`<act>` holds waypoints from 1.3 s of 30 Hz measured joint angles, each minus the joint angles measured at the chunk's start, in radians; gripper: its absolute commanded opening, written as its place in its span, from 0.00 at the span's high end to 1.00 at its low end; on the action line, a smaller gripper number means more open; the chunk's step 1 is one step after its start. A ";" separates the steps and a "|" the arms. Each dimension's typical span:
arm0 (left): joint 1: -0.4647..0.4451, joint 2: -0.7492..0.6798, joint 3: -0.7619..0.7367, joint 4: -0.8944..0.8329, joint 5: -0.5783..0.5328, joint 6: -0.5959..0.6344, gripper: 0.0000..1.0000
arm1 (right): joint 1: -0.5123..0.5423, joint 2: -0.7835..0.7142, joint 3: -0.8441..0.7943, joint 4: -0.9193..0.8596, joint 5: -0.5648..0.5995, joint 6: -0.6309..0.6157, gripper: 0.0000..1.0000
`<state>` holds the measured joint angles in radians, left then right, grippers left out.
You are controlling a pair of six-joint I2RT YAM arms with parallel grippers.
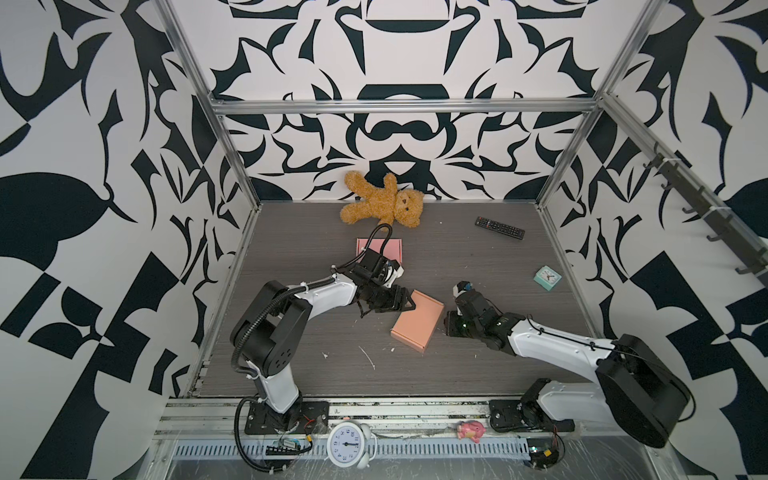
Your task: Fold the paper box
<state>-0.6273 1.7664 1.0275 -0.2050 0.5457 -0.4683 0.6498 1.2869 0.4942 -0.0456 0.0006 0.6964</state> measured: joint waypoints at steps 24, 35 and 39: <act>-0.037 0.140 0.133 0.003 0.045 0.016 0.32 | -0.026 0.123 0.042 0.046 -0.033 -0.005 0.87; -0.042 0.138 0.137 -0.003 0.006 0.012 0.31 | -0.016 0.109 0.041 0.029 -0.022 -0.001 0.77; -0.030 0.102 0.112 -0.004 -0.008 0.003 0.28 | -0.009 0.054 0.034 0.003 -0.022 -0.004 0.67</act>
<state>-0.6571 1.8683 1.1397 -0.2092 0.5373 -0.4652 0.6407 1.3411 0.5278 -0.0425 -0.0216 0.6922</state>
